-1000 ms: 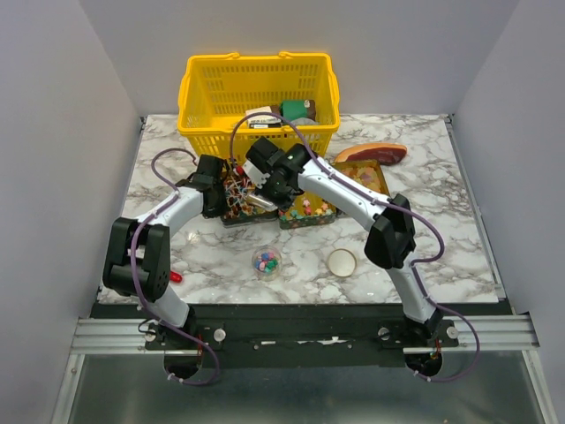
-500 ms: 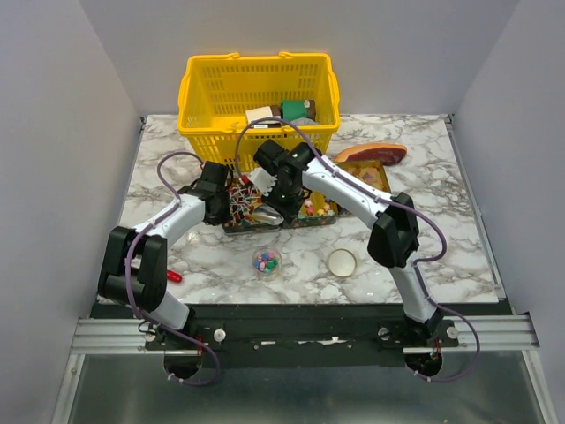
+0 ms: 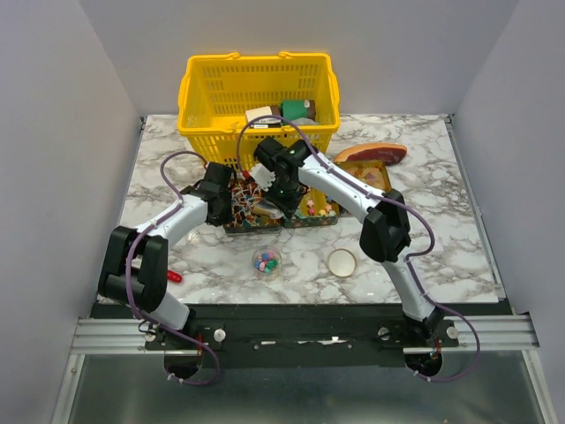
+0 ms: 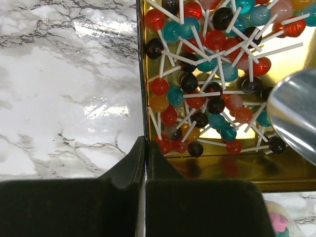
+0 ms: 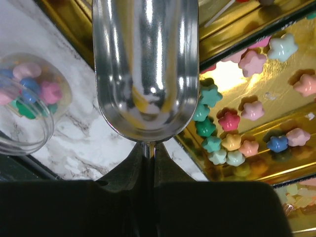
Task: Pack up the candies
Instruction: Adjust the spatula.
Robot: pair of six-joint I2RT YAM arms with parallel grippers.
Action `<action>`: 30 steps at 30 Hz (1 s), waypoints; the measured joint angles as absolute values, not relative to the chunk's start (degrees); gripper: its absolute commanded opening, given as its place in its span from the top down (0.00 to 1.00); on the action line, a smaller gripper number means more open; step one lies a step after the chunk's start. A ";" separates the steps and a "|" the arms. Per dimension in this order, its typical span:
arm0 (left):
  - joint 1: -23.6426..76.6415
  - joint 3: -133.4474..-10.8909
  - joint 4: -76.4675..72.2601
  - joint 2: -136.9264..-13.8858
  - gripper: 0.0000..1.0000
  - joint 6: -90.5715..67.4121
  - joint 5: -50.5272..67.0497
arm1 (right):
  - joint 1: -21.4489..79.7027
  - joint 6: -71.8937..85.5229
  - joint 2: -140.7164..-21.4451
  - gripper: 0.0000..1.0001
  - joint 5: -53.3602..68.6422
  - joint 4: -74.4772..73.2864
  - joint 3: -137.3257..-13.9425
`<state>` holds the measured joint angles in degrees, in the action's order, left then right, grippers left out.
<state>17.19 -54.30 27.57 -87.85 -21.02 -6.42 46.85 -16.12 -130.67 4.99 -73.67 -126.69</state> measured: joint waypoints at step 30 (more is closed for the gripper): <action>21.04 -54.33 26.79 -88.55 1.00 -22.52 -8.32 | 47.07 -13.58 -136.14 0.99 0.38 -70.59 -129.80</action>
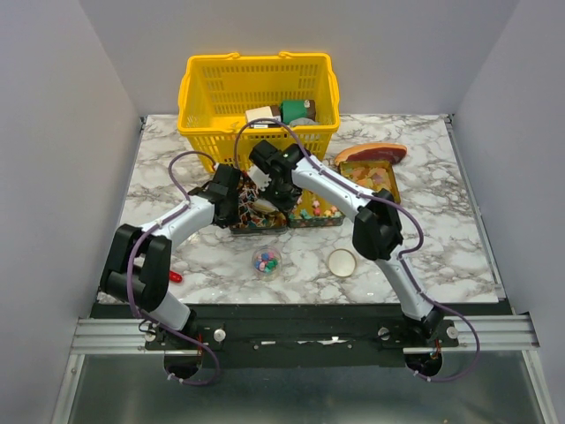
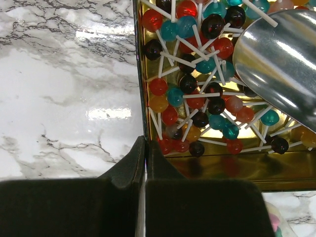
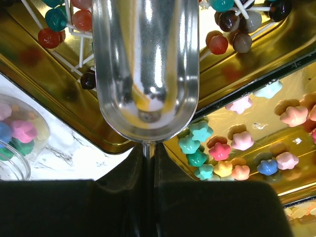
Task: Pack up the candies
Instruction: Adjust the spatula.
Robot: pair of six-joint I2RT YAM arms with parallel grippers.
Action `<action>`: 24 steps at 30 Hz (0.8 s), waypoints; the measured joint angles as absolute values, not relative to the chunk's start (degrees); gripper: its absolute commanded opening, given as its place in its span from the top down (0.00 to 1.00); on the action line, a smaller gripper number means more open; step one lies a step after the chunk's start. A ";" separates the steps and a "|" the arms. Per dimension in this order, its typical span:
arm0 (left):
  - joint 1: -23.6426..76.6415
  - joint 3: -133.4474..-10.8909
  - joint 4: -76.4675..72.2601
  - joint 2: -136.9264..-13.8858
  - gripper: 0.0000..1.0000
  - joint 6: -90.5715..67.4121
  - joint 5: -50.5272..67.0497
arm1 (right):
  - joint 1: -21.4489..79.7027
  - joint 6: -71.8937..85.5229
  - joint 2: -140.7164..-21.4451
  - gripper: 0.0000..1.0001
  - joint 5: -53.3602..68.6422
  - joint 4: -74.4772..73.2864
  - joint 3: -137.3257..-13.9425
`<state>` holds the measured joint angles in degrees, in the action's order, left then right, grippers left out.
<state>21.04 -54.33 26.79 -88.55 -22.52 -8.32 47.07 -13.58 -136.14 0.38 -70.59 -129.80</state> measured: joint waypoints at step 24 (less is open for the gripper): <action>25.87 -56.14 24.71 -90.80 0.69 -25.12 -8.69 | 44.62 -10.83 -126.87 0.99 2.42 -75.00 -120.29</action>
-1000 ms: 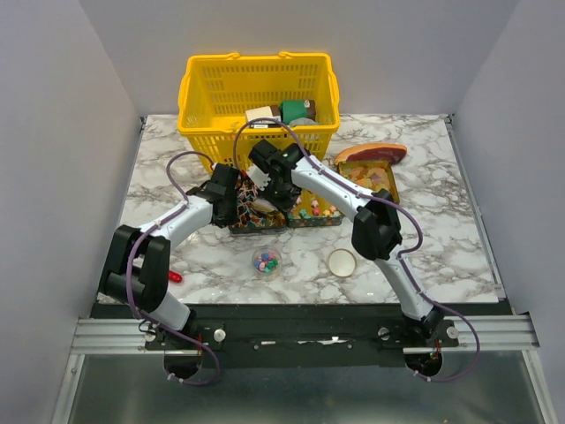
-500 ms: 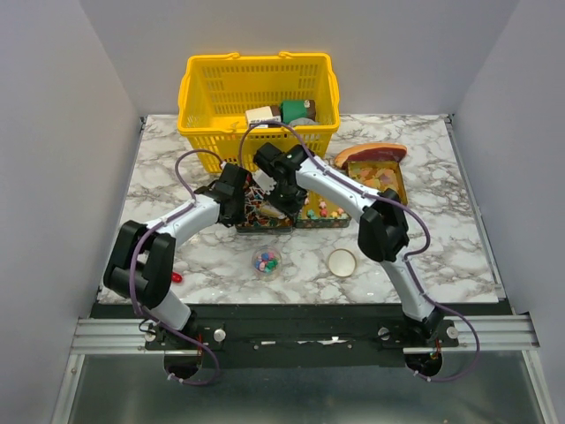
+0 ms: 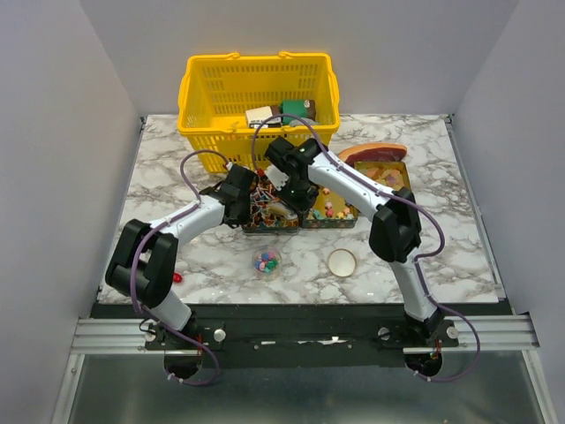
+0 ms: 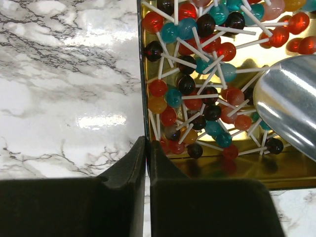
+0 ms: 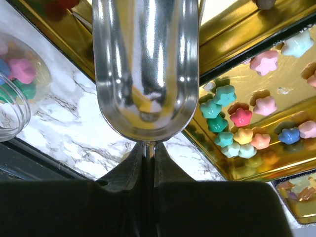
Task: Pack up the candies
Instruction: Adjust the spatula.
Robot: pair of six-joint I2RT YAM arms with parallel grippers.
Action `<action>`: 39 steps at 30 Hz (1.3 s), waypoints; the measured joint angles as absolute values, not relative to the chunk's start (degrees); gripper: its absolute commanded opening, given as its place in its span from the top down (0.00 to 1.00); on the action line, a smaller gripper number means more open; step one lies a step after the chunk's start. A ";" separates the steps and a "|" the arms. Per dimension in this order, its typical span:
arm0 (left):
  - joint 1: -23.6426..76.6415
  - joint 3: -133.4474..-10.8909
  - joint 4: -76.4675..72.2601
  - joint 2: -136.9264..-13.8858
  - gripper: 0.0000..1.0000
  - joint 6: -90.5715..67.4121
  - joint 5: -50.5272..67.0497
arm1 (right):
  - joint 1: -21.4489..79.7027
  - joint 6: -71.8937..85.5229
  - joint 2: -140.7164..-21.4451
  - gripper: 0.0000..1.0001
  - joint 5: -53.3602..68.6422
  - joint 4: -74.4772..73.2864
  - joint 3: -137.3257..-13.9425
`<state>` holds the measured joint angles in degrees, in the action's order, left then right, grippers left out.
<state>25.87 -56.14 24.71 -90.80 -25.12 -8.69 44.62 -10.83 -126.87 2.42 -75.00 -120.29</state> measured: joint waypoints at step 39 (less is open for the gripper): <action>19.59 -63.18 21.56 -72.77 0.19 -27.24 36.01 | 46.39 -11.40 -88.99 0.99 10.13 -61.19 -92.82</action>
